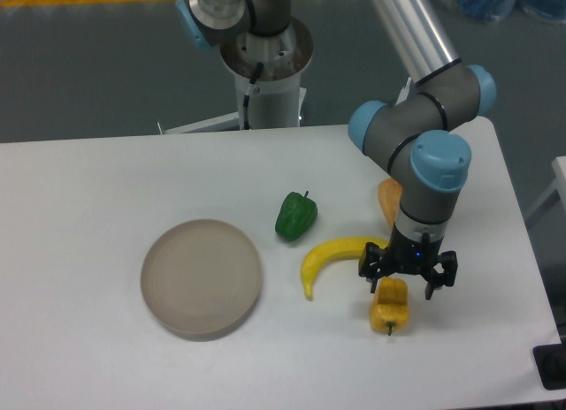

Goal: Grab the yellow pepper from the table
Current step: 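Lower the open gripper around the yellow pepper and close on it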

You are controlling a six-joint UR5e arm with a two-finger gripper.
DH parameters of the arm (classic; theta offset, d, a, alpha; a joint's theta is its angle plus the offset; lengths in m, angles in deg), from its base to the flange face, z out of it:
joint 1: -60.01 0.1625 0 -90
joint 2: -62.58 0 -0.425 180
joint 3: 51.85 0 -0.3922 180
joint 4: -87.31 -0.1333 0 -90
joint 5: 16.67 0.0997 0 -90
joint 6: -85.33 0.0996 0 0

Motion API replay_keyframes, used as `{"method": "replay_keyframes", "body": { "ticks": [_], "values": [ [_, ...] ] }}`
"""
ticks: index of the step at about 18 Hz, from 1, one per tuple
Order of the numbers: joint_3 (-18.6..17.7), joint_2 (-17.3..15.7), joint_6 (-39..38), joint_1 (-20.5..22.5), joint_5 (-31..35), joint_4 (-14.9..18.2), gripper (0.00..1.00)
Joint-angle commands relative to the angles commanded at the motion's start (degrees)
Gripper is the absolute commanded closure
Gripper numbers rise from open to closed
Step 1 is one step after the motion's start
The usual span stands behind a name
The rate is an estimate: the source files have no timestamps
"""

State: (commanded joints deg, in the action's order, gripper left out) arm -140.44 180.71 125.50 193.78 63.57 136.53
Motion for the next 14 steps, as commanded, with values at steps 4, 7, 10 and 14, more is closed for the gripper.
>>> {"method": "replay_keyframes", "body": {
  "ticks": [4,7,10,14],
  "values": [
    [-1.76,0.35,1.32,-0.09,0.36,-2.62,0.0],
    [-2.2,0.7,1.67,-0.18,0.36,-3.51,0.0],
    [-1.85,1.84,1.67,-0.35,2.8,-3.52,0.0],
    [-1.76,2.46,1.24,-1.23,3.43,-3.6,0.0]
  ]
}}
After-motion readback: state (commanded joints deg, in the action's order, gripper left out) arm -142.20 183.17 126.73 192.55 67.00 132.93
